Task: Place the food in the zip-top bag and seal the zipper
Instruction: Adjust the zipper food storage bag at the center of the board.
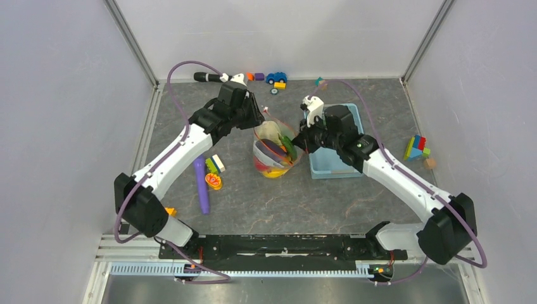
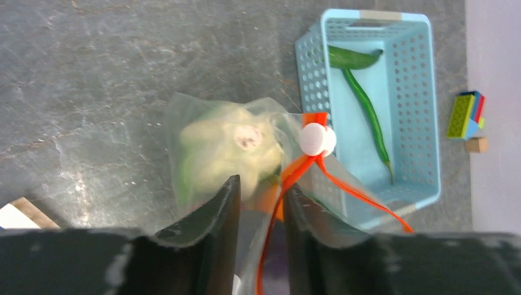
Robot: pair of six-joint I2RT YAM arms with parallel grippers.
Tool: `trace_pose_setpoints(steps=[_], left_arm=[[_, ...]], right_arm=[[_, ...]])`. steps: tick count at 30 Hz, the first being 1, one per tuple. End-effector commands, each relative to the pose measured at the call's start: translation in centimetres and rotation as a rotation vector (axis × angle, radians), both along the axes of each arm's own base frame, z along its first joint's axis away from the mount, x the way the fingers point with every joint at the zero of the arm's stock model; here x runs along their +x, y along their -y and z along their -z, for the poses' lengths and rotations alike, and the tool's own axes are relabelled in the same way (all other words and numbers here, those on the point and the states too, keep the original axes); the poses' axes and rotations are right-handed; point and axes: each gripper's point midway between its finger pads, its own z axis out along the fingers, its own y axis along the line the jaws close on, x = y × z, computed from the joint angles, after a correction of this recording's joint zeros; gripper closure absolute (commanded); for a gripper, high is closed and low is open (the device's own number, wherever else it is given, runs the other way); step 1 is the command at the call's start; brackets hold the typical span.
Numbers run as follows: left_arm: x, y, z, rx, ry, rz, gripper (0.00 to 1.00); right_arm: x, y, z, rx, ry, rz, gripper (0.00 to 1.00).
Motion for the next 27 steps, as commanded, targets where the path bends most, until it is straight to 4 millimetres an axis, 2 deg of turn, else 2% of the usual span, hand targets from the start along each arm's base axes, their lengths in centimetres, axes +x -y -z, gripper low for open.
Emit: trace_pose_setpoints(steps=[1,2,4,6,10,13,16,18,21,27], left_arm=[[2.2,-1.1,-2.1,0.040,0.081,0.003,0.46],[2.1,-1.2,-2.3,0.055,0.091,0.018,0.32],[1.7,-1.6,-3.1,0.069,0.119,0.037,0.14],[1.0,-2.5,-3.8,0.086,0.151,0.035,0.09],[-0.9,-4.5,-5.4,0.099,0.208,0.009,0.07],[-2.7,-5.1,-7.7,0.051,0.270,0.022,0.07],[-5.5,-2.9,-9.3,-0.043,0.307,0.196,0.07],[-6.8,-1.4,-9.4,-0.080,0.311,0.289,0.09],[-6.8,-0.4,-8.5,-0.096,0.275,0.309,0.15],[-4.4,0.9,-5.9,-0.080,0.190,0.273,0.27]], right_arm=[[1.2,-2.3,-4.1,0.131,-0.060,-0.078,1.00],[1.6,-2.8,-4.3,0.143,-0.089,-0.094,1.00],[2.1,-3.7,-4.5,0.154,-0.144,-0.122,1.00],[2.7,-4.1,-4.2,0.152,-0.176,-0.123,1.00],[3.4,-4.1,-3.9,0.151,-0.199,-0.097,1.00],[3.6,-3.9,-3.9,0.149,-0.196,-0.082,1.00],[3.7,-3.8,-3.9,0.146,-0.191,-0.081,1.00],[3.7,-3.8,-4.0,0.146,-0.185,-0.085,1.00],[3.5,-3.6,-4.3,0.146,-0.167,-0.090,1.00],[3.0,-3.7,-4.8,0.167,-0.146,-0.109,1.00]])
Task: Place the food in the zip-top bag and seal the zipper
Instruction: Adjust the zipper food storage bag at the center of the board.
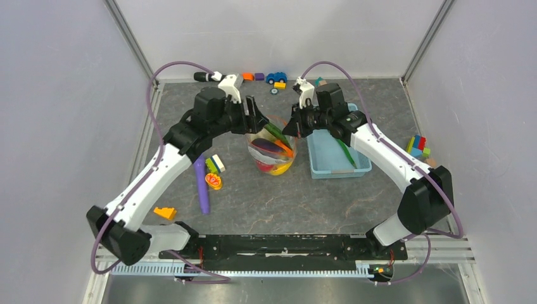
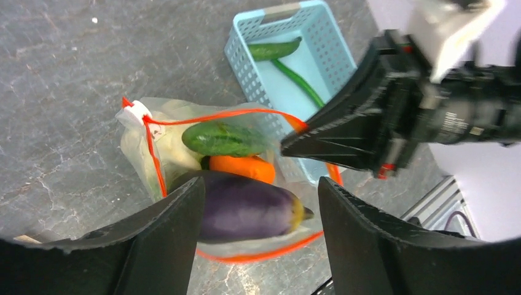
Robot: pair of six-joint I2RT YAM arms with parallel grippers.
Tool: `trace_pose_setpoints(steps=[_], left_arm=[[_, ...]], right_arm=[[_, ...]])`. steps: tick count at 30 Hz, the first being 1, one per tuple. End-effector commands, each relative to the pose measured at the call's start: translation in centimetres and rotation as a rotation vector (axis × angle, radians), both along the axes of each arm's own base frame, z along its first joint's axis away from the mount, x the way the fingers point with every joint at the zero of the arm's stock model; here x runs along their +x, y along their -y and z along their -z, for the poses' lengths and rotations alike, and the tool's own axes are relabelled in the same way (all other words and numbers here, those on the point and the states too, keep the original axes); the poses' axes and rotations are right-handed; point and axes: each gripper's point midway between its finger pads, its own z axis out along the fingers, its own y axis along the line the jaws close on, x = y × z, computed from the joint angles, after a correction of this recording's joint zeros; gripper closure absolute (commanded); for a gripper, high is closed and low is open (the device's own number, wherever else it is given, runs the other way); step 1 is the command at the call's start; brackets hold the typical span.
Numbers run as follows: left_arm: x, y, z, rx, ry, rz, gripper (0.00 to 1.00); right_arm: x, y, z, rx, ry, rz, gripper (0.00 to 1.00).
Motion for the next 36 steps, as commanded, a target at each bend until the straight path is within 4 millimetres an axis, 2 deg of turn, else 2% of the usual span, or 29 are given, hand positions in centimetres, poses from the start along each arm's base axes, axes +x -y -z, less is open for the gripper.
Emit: trace_pose_setpoints(steps=[1,6,9,13,17,22,26,30,32,36], left_arm=[[1.4,1.8,1.6,0.002,-0.041,0.037,0.29],[3.5,2.2,3.3,0.009,-0.077,-0.038,0.39],[4.6,1.6,4.7,0.058,-0.105,-0.113,0.46],[5.8,0.2,7.1,0.143,-0.148,-0.216,0.48],[7.0,-0.2,8.8,0.175,-0.195,-0.297,0.60],[7.9,-0.4,10.8,0.217,-0.248,-0.361,0.67],[8.0,-0.4,11.8,0.259,-0.280,-0.371,0.69],[7.5,0.6,11.1,0.273,-0.276,-0.319,0.65],[7.0,1.3,9.7,0.261,-0.246,-0.276,0.59],[5.1,2.8,6.1,0.223,-0.172,-0.178,0.40]], right_arm=[[-0.3,-0.3,-3.4,0.073,0.082,-0.027,1.00],[-0.7,-0.5,-3.5,0.095,0.092,-0.045,1.00],[-0.9,-0.5,-3.8,0.102,0.108,-0.049,1.00],[-0.9,-0.4,-4.2,0.107,0.123,-0.050,1.00],[-1.5,-0.5,-4.3,0.126,0.127,-0.072,1.00],[-1.9,-0.2,-4.0,0.126,0.140,-0.074,1.00],[-2.0,-0.1,-3.8,0.122,0.143,-0.067,1.00],[-1.8,0.0,-3.7,0.124,0.140,-0.056,1.00],[-1.7,0.0,-3.6,0.124,0.137,-0.051,1.00],[-1.3,0.1,-3.7,0.125,0.138,-0.028,1.00]])
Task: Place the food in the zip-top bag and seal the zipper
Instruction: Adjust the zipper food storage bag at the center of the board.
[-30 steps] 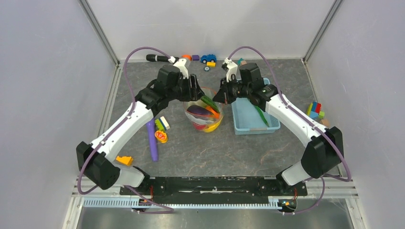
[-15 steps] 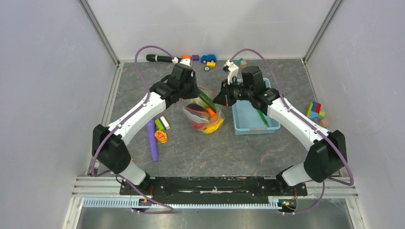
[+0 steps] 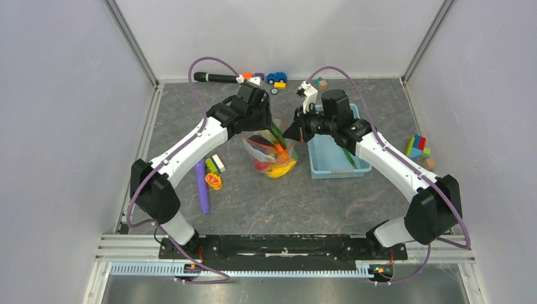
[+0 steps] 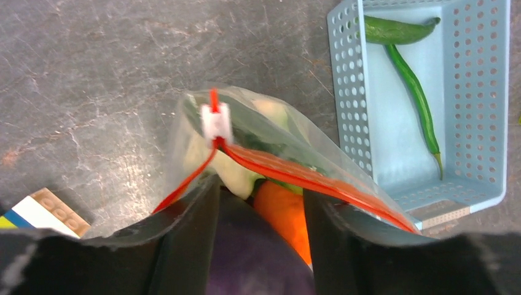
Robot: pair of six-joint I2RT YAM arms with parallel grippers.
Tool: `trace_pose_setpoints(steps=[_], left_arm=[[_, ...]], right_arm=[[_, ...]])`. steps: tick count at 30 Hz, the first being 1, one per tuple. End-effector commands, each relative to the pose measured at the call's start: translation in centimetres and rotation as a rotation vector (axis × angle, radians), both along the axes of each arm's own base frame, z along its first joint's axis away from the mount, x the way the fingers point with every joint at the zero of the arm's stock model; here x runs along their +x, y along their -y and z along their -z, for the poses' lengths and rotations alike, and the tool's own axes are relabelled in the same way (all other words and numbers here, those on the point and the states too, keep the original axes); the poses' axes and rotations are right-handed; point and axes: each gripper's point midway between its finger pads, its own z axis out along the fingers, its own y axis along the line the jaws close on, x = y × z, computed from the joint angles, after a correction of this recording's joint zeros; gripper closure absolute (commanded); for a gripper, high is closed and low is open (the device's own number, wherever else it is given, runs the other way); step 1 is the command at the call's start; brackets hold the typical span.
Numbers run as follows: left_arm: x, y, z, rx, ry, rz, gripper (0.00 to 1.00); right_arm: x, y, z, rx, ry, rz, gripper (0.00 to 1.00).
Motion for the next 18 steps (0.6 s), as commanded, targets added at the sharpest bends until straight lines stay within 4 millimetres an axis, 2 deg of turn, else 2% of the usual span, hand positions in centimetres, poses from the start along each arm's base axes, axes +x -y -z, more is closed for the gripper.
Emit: trace_pose_setpoints(steps=[1,4,8,11,15,18], left_arm=[[-2.2,1.4,-5.7,-0.045,0.109,0.112,0.36],[-3.9,1.6,-7.6,-0.072,0.136,0.151,0.29],[-5.7,1.0,-9.8,-0.100,0.175,0.162,0.27],[-6.2,-1.0,-11.0,-0.082,0.220,0.104,0.24],[-5.7,-5.7,-10.0,0.060,0.252,-0.068,0.17],[-4.7,-7.1,-8.4,0.145,0.252,-0.113,0.14]], right_arm=[[0.3,0.1,-3.1,0.064,0.082,0.019,1.00],[0.2,0.2,-3.2,0.067,0.084,0.024,1.00],[0.1,0.4,-3.0,0.067,0.083,0.029,1.00],[0.0,0.5,-2.9,0.069,0.080,0.031,1.00],[-0.2,0.4,-2.8,0.068,0.080,0.017,1.00],[-0.3,0.4,-2.7,0.066,0.082,0.007,1.00]])
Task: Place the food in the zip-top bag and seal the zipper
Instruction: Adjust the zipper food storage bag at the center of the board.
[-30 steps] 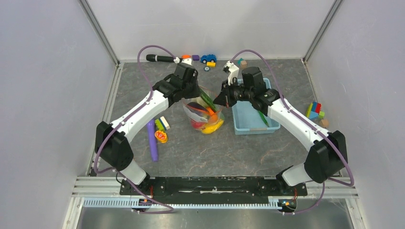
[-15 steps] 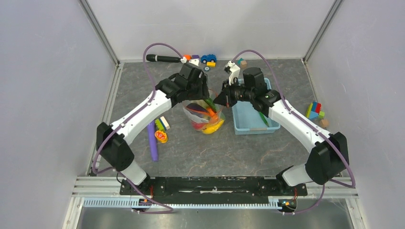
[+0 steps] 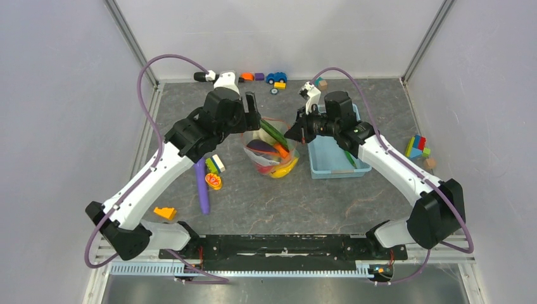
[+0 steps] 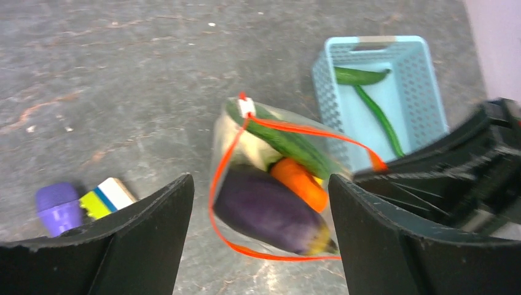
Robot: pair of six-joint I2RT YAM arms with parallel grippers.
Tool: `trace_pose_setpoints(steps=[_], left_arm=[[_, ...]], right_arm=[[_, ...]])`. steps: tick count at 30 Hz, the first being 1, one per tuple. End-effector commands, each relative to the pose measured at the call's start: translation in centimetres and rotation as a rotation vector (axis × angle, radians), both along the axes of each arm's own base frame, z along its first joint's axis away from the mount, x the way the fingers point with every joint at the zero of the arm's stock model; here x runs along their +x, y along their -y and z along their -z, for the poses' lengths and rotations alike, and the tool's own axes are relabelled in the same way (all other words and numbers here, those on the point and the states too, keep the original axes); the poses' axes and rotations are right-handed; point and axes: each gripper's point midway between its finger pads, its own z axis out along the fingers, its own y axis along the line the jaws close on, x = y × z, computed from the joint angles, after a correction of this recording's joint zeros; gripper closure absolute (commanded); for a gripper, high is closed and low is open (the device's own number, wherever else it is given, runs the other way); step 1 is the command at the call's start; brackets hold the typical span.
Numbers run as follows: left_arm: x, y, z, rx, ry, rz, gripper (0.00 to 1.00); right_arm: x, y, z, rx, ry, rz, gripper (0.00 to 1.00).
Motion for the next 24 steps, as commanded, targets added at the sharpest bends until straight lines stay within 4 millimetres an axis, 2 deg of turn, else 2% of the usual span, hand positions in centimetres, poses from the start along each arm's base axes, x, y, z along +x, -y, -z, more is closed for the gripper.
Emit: trace_pose_setpoints(steps=[1,5,7,9,14,17,19,20,24], left_arm=[[1.9,-3.3,3.5,0.199,-0.010,-0.120,0.14],[3.2,-1.7,5.5,0.254,-0.049,-0.061,0.19],[4.0,-1.3,6.0,0.268,-0.046,-0.055,0.31],[4.5,-1.5,6.5,0.280,-0.054,-0.078,0.43],[4.9,-1.0,6.9,0.257,-0.065,-0.079,0.72],[4.8,-0.7,7.4,0.250,-0.077,-0.072,0.88],[4.8,-0.7,7.5,0.248,-0.080,-0.074,0.95],[4.8,-0.7,7.6,0.248,-0.082,-0.077,0.97],[4.7,-0.9,7.8,0.246,-0.086,-0.085,0.98]], right_arm=[[0.0,-0.1,-2.3,0.048,0.079,-0.017,1.00],[0.0,0.0,-2.0,0.034,0.076,-0.021,0.98],[0.1,0.1,-1.8,0.026,0.072,-0.023,0.95],[0.2,0.1,-1.6,0.019,0.071,-0.040,0.89],[-0.2,-0.1,-2.3,0.026,0.113,-0.113,0.55],[-0.1,0.1,-3.8,0.036,0.168,-0.128,0.38],[0.2,0.6,-5.1,0.037,0.220,-0.121,0.21],[0.6,1.1,-5.9,0.036,0.247,-0.105,0.03],[1.8,4.1,-8.9,0.042,0.333,-0.016,0.02]])
